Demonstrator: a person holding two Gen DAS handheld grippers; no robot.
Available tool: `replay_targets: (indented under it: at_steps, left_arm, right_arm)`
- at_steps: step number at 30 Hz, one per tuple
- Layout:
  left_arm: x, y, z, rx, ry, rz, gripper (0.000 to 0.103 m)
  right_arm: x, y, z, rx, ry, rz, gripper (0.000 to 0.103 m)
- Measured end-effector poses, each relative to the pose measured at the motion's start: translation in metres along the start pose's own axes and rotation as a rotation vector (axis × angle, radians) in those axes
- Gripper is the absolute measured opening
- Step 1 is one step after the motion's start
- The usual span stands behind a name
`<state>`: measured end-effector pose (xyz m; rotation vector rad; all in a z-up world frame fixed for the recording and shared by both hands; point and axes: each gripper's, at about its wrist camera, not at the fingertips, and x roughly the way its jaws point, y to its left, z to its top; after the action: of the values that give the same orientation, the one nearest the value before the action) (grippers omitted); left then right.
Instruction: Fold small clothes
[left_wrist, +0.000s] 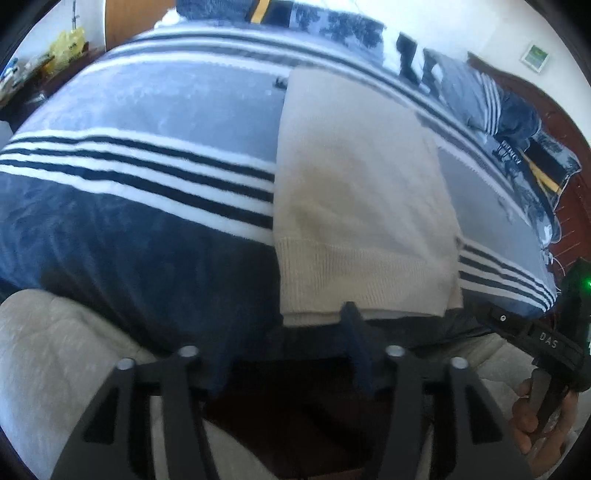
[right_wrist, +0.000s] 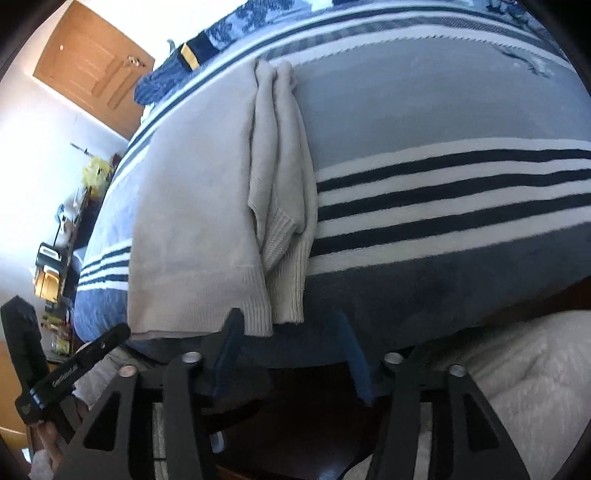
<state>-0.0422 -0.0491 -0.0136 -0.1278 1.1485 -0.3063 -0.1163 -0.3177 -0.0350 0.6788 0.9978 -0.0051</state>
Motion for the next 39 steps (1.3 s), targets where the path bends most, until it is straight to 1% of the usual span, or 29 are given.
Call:
replay_targets:
  at_steps: [2,4,6,7,8,10,11,13,16,20,22,23,25,28,31,33,36,39]
  left_arm:
    - [-0.018,-0.006,-0.007,0.004,-0.055,0.029,0.068]
    - [-0.039,-0.011,-0.017,0.007,-0.129,0.039,0.07]
    - [-0.054,-0.016,-0.022,0.02,-0.181,0.056,0.073]
    - [-0.062,-0.017,-0.025,0.027,-0.204,0.071,0.073]
    - [-0.073,-0.019,-0.029,0.033,-0.234,0.084,0.073]
    - [-0.086,-0.022,-0.03,0.031,-0.268,0.093,0.075]
    - [-0.093,-0.025,-0.03,0.027,-0.278,0.119,0.077]
    - [-0.106,-0.03,-0.031,0.029,-0.264,0.139,0.077]
    - [-0.128,-0.036,-0.032,0.041,-0.282,0.158,0.077]
    - [-0.168,-0.055,-0.038,0.109,-0.335,0.166,0.077]
    - [-0.183,-0.065,-0.039,0.151,-0.355,0.192,0.08]
    - [-0.191,-0.07,-0.039,0.176,-0.362,0.209,0.08]
    - [-0.205,-0.076,-0.04,0.193,-0.365,0.231,0.08]
    - [-0.223,-0.077,-0.04,0.173,-0.358,0.223,0.08]
    - [-0.236,-0.081,-0.041,0.172,-0.347,0.233,0.081]
    - [-0.243,-0.082,-0.043,0.167,-0.346,0.24,0.081]
    - [-0.25,-0.084,-0.044,0.172,-0.347,0.256,0.085]
    - [-0.254,-0.086,-0.044,0.175,-0.346,0.278,0.085]
  right_arm:
    - [-0.01,0.004,-0.008,0.019,-0.018,0.011,0.065]
    - [-0.024,0.006,-0.017,0.028,-0.041,0.032,0.07]
    - [-0.042,0.014,-0.028,0.017,-0.084,0.029,0.072]
    - [-0.048,0.019,-0.031,0.01,-0.098,0.019,0.075]
    - [-0.055,0.024,-0.035,0.004,-0.113,0.004,0.076]
    - [-0.072,0.034,-0.041,-0.02,-0.15,-0.039,0.076]
    - [-0.081,0.04,-0.043,-0.035,-0.171,-0.064,0.076]
    - [-0.097,0.051,-0.045,-0.054,-0.207,-0.121,0.076]
    - [-0.122,0.065,-0.049,-0.08,-0.247,-0.131,0.076]
    - [-0.149,0.084,-0.057,-0.127,-0.273,-0.211,0.076]
    - [-0.162,0.094,-0.062,-0.165,-0.277,-0.24,0.077]
    - [-0.169,0.097,-0.064,-0.179,-0.284,-0.241,0.077]
    - [-0.182,0.102,-0.067,-0.196,-0.301,-0.255,0.079]
    - [-0.201,0.107,-0.07,-0.198,-0.321,-0.256,0.08]
    - [-0.217,0.111,-0.071,-0.183,-0.325,-0.239,0.08]
    - [-0.225,0.114,-0.072,-0.181,-0.32,-0.237,0.081]
    - [-0.239,0.123,-0.076,-0.187,-0.33,-0.292,0.081]
    - [-0.25,0.132,-0.08,-0.201,-0.338,-0.285,0.081]
